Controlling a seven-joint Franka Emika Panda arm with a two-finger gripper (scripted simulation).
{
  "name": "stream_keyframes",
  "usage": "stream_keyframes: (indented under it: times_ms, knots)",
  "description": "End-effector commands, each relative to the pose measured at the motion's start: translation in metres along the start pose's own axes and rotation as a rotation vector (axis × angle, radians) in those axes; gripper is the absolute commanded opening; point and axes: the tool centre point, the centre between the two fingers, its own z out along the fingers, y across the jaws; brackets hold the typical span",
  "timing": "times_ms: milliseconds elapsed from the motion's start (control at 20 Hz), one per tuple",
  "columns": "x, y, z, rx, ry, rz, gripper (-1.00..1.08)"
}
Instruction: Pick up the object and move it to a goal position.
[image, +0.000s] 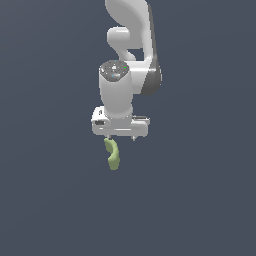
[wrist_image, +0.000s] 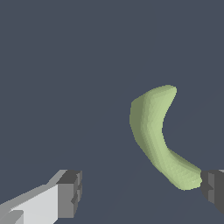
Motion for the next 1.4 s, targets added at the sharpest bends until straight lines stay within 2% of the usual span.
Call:
stream_keyframes:
  times_ms: [0,450,900,1350]
  knots:
    - [0.0,0.0,0.0,0.0,0.0,0.0,1.0]
    - [0.013,-0.018,-0.025,-0.007,0.053,-0.029,1.0]
    - [0.014,-0.01,-0.019,-0.009,0.045,-0.064,1.0]
    - [0.015,0.013,-0.001,-0.015,0.024,-0.18,1.0]
